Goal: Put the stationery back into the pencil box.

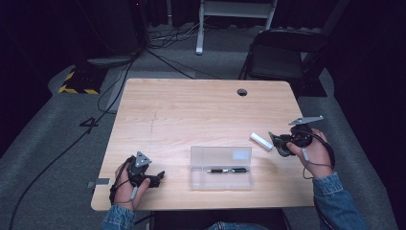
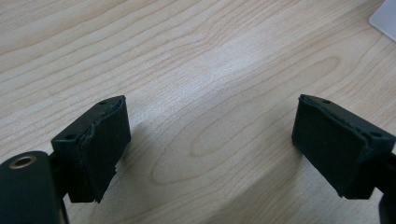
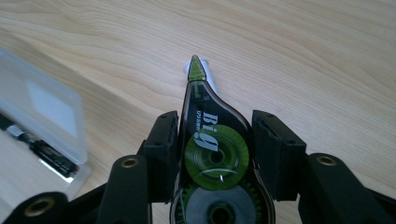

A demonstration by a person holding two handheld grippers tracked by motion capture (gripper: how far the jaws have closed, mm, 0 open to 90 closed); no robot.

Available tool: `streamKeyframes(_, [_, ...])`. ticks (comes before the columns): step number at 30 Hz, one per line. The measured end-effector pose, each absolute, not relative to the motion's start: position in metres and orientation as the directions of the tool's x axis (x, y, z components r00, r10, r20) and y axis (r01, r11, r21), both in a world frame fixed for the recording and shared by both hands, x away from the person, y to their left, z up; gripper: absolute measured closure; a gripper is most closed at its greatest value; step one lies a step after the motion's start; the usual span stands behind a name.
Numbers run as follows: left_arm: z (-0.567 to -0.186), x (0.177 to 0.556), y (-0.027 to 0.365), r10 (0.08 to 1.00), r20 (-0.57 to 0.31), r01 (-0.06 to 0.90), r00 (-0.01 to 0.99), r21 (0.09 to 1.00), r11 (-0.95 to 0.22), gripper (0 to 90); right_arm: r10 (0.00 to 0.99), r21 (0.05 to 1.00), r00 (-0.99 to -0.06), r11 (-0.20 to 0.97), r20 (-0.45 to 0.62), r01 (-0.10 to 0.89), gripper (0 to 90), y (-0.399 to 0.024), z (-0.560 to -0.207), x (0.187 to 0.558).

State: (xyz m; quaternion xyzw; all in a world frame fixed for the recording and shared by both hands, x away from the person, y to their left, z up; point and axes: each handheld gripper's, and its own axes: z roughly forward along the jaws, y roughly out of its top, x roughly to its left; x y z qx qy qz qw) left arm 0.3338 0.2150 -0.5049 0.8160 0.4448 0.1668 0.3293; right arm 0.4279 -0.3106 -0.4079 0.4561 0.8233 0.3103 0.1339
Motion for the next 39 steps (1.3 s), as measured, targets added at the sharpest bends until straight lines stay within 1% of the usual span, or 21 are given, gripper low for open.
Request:
streamKeyframes(8, [-0.505, 0.334, 0.215, 0.836, -0.023, 0.617, 0.548, 0.686, -0.386, 12.0, 0.789, 0.661, -0.61, 0.42, 0.072, 0.622, 52.9, -0.294, -0.394, 0.416])
streamKeyframes(13, [-0.505, 0.334, 0.215, 0.836, -0.022, 0.617, 0.548, 0.686, -0.386, 12.0, 0.772, 0.666, -0.631, 0.432, 0.075, 0.608, 52.9, -0.288, -0.391, 0.411])
streamKeyframes(20, [-0.505, 0.334, 0.215, 0.836, -0.022, 0.617, 0.548, 0.686, -0.387, 12.0, 0.711, 0.681, -0.699, 0.478, 0.071, 0.555, 52.9, -0.268, -0.384, 0.399])
streamKeyframes(39, [-0.505, 0.334, 0.215, 0.836, -0.023, 0.617, 0.548, 0.686, -0.386, 12.0, 0.567, 0.667, -0.819, 0.574, 0.095, 0.475, 52.9, -0.228, -0.392, 0.382])
